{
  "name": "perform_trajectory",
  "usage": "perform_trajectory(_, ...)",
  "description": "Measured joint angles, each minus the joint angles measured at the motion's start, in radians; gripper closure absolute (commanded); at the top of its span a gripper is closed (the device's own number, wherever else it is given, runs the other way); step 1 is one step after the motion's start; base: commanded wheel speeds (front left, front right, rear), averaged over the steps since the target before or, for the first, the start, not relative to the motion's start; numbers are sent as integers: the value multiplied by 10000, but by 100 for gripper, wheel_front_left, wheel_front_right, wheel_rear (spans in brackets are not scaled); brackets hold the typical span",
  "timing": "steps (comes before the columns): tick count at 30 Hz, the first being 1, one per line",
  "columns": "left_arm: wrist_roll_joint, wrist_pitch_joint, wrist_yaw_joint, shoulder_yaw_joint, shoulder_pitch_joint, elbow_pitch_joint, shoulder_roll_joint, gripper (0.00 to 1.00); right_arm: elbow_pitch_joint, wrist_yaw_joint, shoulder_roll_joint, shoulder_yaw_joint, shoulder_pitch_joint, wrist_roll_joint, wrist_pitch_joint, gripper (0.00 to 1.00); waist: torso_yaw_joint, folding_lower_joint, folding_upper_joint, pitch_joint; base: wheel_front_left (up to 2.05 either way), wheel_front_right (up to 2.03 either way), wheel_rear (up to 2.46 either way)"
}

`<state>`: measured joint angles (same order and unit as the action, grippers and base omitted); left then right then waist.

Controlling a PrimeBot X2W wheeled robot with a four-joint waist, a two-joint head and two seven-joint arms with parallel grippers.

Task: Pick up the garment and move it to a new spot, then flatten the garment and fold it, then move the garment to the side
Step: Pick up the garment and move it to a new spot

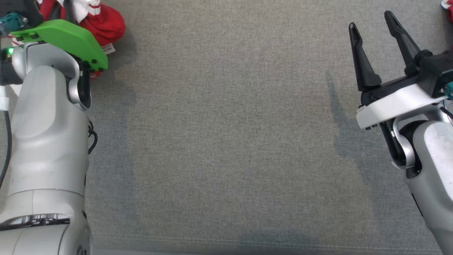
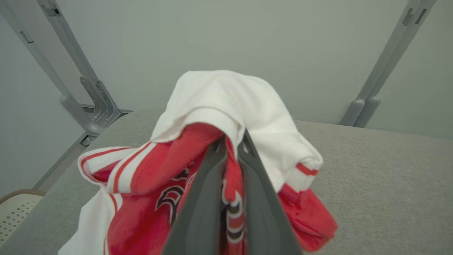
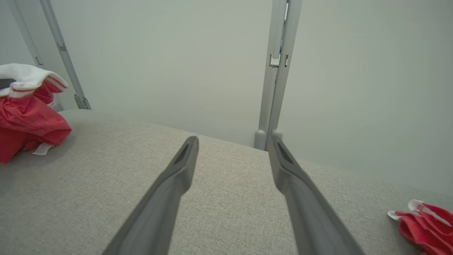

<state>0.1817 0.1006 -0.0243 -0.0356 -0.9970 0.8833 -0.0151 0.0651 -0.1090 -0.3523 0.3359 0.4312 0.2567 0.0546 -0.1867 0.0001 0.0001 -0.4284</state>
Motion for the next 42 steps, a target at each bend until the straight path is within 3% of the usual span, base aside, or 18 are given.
perform_trajectory(10, 330, 334, 1250, 1248, 55, -157, 36, 100, -738, -67, 454, -33, -648, 337, 520, 0, 79, -1, 0, 1230, 0, 0, 0)
perform_trajectory(18, 2176, -50, 1436, 3124, 1044, -462, -15, 100, -865, -69, 782, 272, -964, 437, 548, 0, 788, -1, 0, 2003, 0, 0, 0)
perform_trajectory(29, 4151, -926, 1459, 6671, 2112, -2159, -38, 100, -694, -86, 953, 219, -1514, 437, 546, 0, 2513, -1, 0, 2372, 0, 0, 0)
perform_trajectory(36, 4146, -1104, 500, 7639, 2400, -2245, -98, 100, -552, -79, 1164, 453, -1528, 439, 548, 0, 3523, -1, 0, 2233, 0, 0, 0)
perform_trajectory(37, 4149, -1103, 362, 7676, 2400, -2245, -100, 90, -548, -61, 1229, 533, -1524, 441, 548, 0, 3662, -1, 0, 2192, 0, 0, 0)
perform_trajectory(38, 4128, -1097, 186, 7733, 2399, -2238, -102, 72, -552, -46, 1298, 619, -1519, 453, 548, 0, 3804, -1, 0, 2146, 0, 0, 0)
perform_trajectory(39, 4082, -1083, 31, 7785, 2399, -2230, -104, 62, -562, 8, 1358, 706, -1498, 472, 548, 0, 3940, -1, 0, 2097, 0, 0, 0)
perform_trajectory(41, 4077, -1066, -221, 7804, 2399, -2199, -111, 53, -617, 123, 1467, 882, -1382, 516, 552, 0, 4219, -1, 0, 1993, 0, 0, 0)
perform_trajectory(42, 4077, -1018, -297, 7862, 2399, -2205, -127, 54, -650, 140, 1532, 926, -1300, 516, 564, 0, 4355, -1, 0, 1940, 0, 0, 0)
